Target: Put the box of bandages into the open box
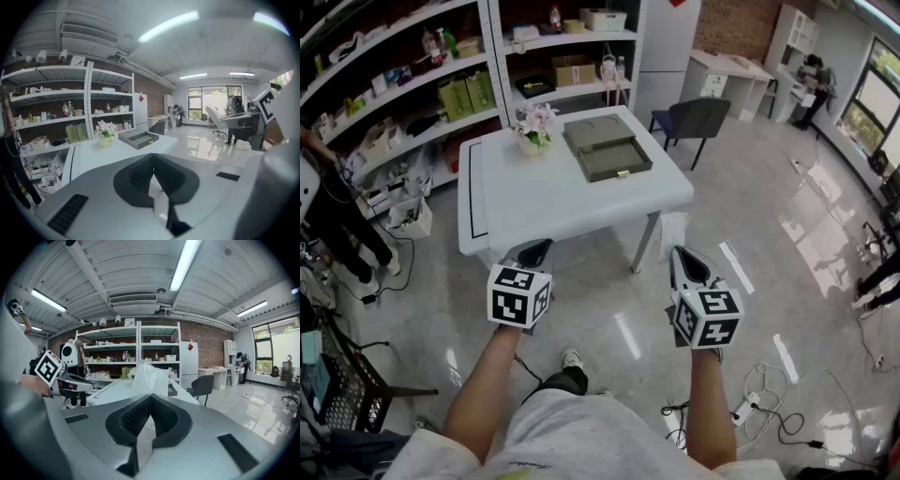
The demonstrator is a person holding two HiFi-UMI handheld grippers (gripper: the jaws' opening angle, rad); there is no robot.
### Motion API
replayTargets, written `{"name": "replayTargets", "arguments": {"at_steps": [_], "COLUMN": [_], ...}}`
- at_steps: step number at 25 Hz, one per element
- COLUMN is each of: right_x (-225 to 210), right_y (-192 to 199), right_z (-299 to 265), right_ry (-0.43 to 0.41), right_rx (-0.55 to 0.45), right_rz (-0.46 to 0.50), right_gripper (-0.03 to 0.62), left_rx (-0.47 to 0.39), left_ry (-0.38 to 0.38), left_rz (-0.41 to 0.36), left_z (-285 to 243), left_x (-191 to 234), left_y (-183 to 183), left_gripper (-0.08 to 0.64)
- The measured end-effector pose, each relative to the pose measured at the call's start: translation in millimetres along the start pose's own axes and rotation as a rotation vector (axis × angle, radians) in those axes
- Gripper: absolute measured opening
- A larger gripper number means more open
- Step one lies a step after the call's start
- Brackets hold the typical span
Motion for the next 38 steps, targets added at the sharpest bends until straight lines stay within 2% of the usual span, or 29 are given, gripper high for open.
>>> {"name": "replayTargets", "arguments": {"at_steps": [6, 12, 27, 38], "right_x": [-19.2, -44.3, -93.6, -114.9], "right_y": [0.9, -3.7, -31.2, -38.9], "right_z": [-13.5, -49.4, -165.4, -213.7], "right_ry": [0.01, 0.015, 0.028, 0.071], "right_rx": [0.004, 0.028, 0.091, 0.141], "right_rz": [-0.004, 0.002, -0.016, -0.012], "right_gripper": [0.006, 0.006, 0.006, 0.006], "left_rx": [-0.006, 0.008, 0.049, 0.055], "left_ry": [-0.004, 0.001, 0.077, 0.119], "left_rz": [0.012, 0.034, 0.04, 0.049], "left_z": [-25.5, -73.9, -191.4, -246.1], "left_x": [4.8, 19.5, 55.7, 86.0], "left_y": [-8.5, -15.4, -42.9, -51.1], "left_gripper": [0.004, 0.003, 0.004, 0.004]}}
Point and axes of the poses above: the fingertips, and each gripper's own axes: z backward along the fingers, x to its left, y out of its underside, the point moved 1 cm from there along z, backward along the fingers, and after that the axes turned 12 degrees about -y, right-handed, at the moved point
